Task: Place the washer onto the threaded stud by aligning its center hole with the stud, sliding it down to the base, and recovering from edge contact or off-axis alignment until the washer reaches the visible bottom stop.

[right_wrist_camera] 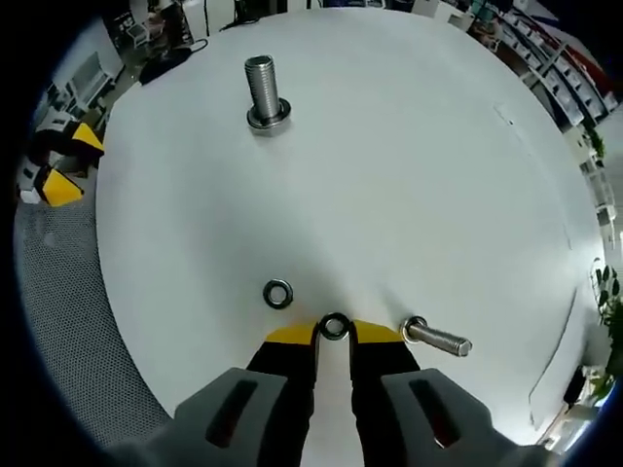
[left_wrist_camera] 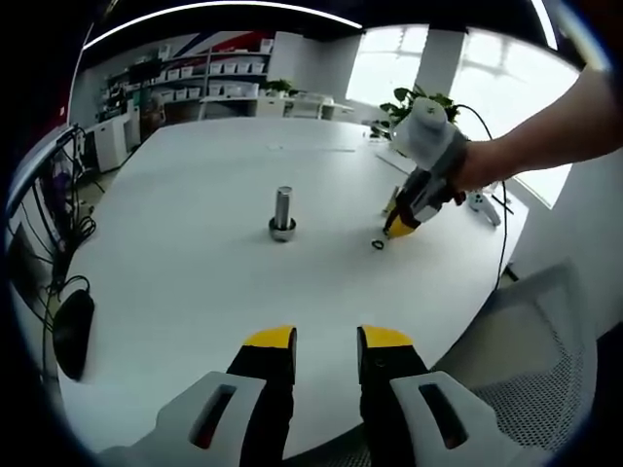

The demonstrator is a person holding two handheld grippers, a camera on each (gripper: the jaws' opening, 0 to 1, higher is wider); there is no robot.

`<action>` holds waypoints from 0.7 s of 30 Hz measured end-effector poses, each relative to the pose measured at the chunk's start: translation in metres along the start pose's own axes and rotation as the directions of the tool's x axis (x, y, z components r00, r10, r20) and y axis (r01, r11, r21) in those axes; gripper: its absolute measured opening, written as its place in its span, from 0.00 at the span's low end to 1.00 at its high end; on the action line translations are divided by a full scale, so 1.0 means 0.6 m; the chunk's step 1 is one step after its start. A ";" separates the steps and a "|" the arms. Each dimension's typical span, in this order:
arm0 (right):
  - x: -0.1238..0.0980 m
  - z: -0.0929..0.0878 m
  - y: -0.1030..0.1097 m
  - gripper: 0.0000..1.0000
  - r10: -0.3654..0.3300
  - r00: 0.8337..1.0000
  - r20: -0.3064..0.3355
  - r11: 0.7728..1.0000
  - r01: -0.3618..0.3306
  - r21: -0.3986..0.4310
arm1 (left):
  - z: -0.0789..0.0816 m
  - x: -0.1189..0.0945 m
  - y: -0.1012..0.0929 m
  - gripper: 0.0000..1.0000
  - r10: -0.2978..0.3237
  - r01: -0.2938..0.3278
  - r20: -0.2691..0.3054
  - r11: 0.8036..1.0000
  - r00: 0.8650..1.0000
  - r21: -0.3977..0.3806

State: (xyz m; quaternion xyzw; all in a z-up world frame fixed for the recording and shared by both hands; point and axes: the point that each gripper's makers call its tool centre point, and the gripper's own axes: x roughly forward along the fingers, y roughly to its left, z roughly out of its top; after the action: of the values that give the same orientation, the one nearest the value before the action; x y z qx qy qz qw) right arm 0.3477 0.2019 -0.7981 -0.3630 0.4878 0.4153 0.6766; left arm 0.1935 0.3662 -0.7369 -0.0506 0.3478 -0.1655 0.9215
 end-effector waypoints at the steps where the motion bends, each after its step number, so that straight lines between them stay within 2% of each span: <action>1: 0.000 0.000 0.001 0.15 0.005 1.000 0.011 1.000 -0.005 0.030 | 0.000 0.000 0.000 0.23 0.000 0.000 0.001 1.000 1.000 0.000; 2: 0.000 0.000 0.002 0.15 0.012 0.999 0.030 0.996 -0.015 0.086 | 0.000 0.000 0.000 0.23 0.000 0.000 0.000 1.000 1.000 0.001; 4: -0.001 -0.001 0.000 0.15 0.010 0.998 0.061 0.991 -0.018 0.136 | 0.000 0.000 0.001 0.23 0.001 -0.001 -0.001 1.000 1.000 0.000; 5: -0.001 -0.002 -0.003 0.15 0.006 0.997 0.077 0.989 -0.017 0.146 | 0.000 0.000 0.001 0.23 0.002 -0.002 0.000 1.000 1.000 -0.001; 10: -0.004 -0.010 0.005 0.14 -0.007 0.997 0.081 0.992 -0.003 0.127 | 0.000 0.001 0.000 0.22 0.000 0.000 -0.002 1.000 1.000 0.004; 16: -0.008 -0.021 0.004 0.14 -0.024 0.995 0.100 0.989 0.009 0.150 | -0.001 0.001 0.000 0.22 -0.001 0.001 -0.004 1.000 1.000 0.002; 18: -0.013 -0.023 0.004 0.14 -0.024 0.993 0.113 0.981 0.001 0.195 | -0.001 0.001 0.000 0.22 -0.003 0.003 -0.004 1.000 1.000 0.003; 20: -0.020 -0.017 -0.003 0.14 -0.041 0.987 0.155 0.966 -0.001 0.258 | -0.001 0.001 -0.001 0.22 -0.003 0.003 -0.003 1.000 1.000 0.004; 21: -0.022 -0.019 -0.007 0.14 -0.047 0.987 0.155 0.966 0.005 0.260 | -0.001 0.001 -0.001 0.22 -0.003 0.003 -0.004 1.000 1.000 0.004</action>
State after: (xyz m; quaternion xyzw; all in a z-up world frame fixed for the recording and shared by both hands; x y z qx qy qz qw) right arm 0.3449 0.1871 -0.7878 -0.2436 0.4771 0.3671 0.7604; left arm 0.1933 0.3656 -0.7375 -0.0492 0.3491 -0.1676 0.9207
